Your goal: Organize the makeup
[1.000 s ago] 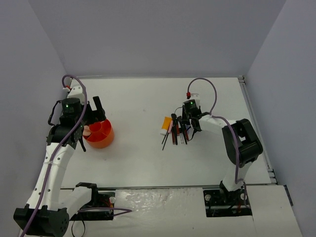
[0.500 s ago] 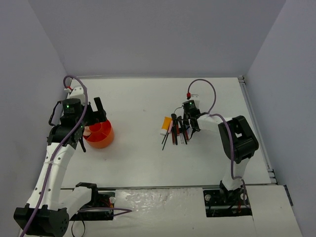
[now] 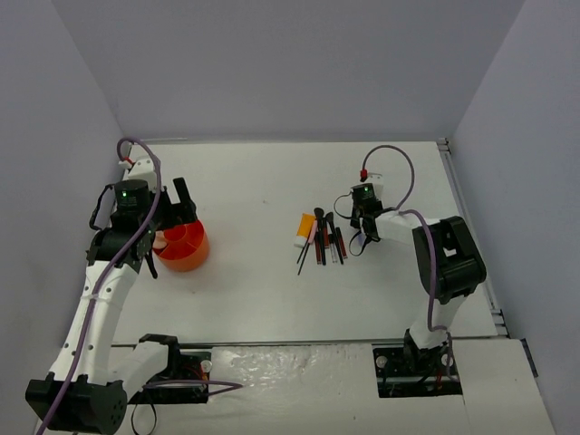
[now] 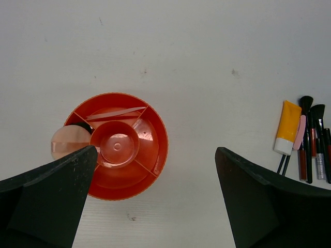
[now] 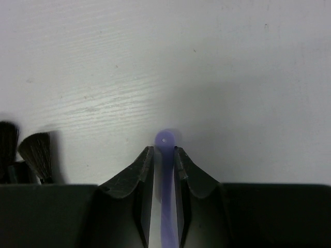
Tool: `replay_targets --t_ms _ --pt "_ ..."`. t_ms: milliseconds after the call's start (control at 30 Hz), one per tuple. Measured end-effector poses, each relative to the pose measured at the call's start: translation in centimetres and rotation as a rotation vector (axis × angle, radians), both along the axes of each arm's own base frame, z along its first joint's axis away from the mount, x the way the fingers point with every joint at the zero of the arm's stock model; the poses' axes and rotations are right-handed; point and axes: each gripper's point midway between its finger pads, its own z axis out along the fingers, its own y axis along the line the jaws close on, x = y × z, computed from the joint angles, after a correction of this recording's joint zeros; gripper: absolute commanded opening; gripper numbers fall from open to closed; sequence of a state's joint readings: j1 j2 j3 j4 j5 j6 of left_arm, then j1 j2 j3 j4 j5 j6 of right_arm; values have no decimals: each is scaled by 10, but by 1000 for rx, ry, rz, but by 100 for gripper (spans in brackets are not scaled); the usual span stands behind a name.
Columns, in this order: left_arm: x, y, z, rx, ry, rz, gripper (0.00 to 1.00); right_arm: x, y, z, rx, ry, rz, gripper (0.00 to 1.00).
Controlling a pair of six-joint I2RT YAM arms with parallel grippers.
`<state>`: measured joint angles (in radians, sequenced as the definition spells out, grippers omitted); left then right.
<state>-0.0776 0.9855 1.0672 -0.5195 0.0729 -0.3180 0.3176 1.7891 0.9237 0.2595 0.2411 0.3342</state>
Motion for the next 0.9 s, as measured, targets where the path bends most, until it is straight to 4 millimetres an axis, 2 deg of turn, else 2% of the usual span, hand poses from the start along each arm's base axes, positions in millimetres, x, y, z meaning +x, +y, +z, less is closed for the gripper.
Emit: replay_targets --t_ms 133,233,300,400,500,567,633,800,900 --pt "0 -9 2 -32 -6 -40 97 -4 4 27 17 -57 51 0" --pt "0 -22 3 -85 -10 -88 97 -10 22 72 78 -176 151 0" --pt "-2 -35 4 -133 -5 -131 97 -19 44 110 131 -289 263 0" --pt "-7 -55 7 -193 -1 -195 97 -39 83 155 164 -419 453 0" --pt "-14 -84 14 -263 1 -277 97 -72 132 188 201 -535 690 0" --pt "-21 -106 19 -313 6 -338 97 -98 160 200 230 -587 848 0" --pt "-29 -125 24 -358 14 -394 96 -116 177 206 242 -615 962 0" --pt "-47 -165 34 -437 44 -500 96 -152 211 215 247 -653 1170 0" --pt "-57 -185 40 -472 65 -552 91 -171 227 223 248 -680 1272 0"
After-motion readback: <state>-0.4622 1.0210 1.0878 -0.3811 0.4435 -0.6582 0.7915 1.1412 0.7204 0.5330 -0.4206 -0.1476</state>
